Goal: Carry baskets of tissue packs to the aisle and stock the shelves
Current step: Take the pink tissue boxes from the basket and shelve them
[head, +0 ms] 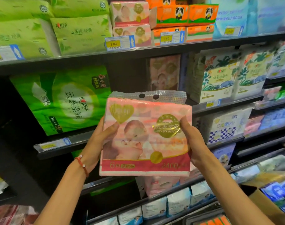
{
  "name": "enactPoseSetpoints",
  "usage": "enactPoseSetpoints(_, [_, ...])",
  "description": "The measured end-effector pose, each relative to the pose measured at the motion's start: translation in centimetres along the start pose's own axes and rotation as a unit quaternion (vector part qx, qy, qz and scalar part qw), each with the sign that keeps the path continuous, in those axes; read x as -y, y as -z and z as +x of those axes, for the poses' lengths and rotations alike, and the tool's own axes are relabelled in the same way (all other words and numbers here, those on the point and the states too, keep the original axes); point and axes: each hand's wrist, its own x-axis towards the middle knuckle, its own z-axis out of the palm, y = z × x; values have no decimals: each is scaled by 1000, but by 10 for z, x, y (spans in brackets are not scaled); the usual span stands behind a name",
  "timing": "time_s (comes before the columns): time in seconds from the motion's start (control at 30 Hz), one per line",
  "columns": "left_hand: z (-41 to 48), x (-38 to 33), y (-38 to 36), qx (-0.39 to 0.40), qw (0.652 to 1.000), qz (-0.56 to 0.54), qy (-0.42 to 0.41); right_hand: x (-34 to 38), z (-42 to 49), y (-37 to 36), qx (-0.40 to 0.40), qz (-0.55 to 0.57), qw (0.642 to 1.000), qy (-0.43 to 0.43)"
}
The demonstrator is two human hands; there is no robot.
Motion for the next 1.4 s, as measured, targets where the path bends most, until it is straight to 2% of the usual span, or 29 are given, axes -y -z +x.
enactPoseSetpoints(0.2, [31,-6,0,-22,997,-66,31,11,23,-11,-32,-24,999,27])
enactPoseSetpoints(0.3, [55,-8,-3,-59,995,-75,4,22,44,-11,-38,-51,997,42])
enactPoseSetpoints(0.5, [97,-10,-16,-115,991,-56,-32,46,102,14,56,-84,994,51])
enactPoseSetpoints(0.57, [114,-8,-19,-120,989,-85,-27,46,116,29,106,-87,989,55])
enactPoseSetpoints(0.73, [135,15,-35,-165,972,-169,-18,31,133,66,140,-123,982,3])
enactPoseSetpoints(0.8, [133,27,-44,-205,960,-192,-17,15,132,72,86,-102,991,-16])
enactPoseSetpoints(0.87, [128,36,-51,-255,943,-211,-31,-5,125,69,6,-33,999,-33])
enactPoseSetpoints(0.9, [125,38,-55,-283,932,-222,-40,-14,120,64,-5,16,999,-46])
enactPoseSetpoints(0.97, [116,43,-62,-314,917,-238,-64,-26,107,46,12,93,992,-86])
enactPoseSetpoints(1.03, [104,46,-67,-326,910,-242,-85,-32,93,23,45,86,990,-103])
enactPoseSetpoints(1.13, [88,49,-68,-297,916,-253,-91,-39,76,-8,61,82,993,-60])
enactPoseSetpoints(1.23, [67,47,-65,-308,911,-256,-100,-38,65,-16,62,91,994,-9])
enactPoseSetpoints(1.33, [39,44,-55,-311,921,-200,-126,-32,57,-9,60,63,996,17])
enactPoseSetpoints(1.4, [21,37,-34,-343,912,-145,-170,-26,51,-3,52,28,998,38])
